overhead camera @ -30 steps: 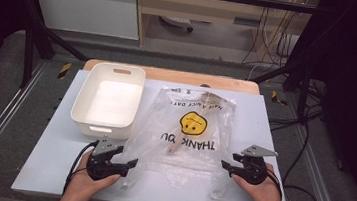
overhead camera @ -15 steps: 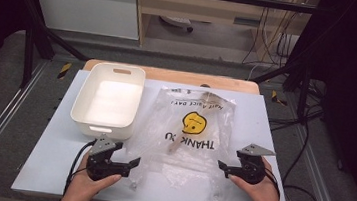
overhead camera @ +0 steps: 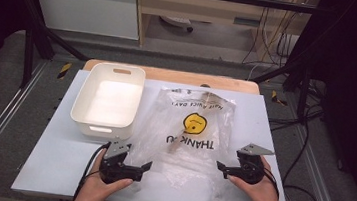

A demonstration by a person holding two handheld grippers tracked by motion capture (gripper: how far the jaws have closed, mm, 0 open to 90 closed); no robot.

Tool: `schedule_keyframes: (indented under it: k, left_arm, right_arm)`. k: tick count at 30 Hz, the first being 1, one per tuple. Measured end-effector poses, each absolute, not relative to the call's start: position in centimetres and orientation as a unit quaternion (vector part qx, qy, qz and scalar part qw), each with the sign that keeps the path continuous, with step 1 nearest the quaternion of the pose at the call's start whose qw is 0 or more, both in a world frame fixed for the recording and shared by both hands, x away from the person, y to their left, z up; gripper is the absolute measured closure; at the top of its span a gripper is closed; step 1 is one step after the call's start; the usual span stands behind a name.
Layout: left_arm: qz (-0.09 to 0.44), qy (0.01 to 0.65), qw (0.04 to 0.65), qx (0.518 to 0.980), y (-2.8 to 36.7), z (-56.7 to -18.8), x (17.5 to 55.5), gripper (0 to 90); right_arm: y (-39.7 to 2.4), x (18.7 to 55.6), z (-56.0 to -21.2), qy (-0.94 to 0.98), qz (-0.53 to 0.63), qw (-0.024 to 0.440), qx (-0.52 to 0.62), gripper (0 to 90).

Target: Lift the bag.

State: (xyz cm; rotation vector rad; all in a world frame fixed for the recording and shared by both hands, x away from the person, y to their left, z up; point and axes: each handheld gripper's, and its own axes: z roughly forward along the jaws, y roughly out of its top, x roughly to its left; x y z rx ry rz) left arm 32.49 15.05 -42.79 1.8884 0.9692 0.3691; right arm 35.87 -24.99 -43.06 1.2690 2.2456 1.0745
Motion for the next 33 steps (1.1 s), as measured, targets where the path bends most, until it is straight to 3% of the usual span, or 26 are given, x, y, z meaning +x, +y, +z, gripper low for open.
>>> schedule_keyframes:
  k: [9,33]
  left_arm:
    - [0.173,0.388,0.475,0.77,15.1,-42.3,32.1,8.5]
    - [0.241,0.44,0.515,0.695,22.1,-38.1,31.6,8.2]
  right_arm:
    - [-25.0,35.9,-43.0,0.789,0.383,0.176,0.447,8.9]
    - [-26.5,35.9,-42.1,0.751,0.419,0.199,0.469,4.8]
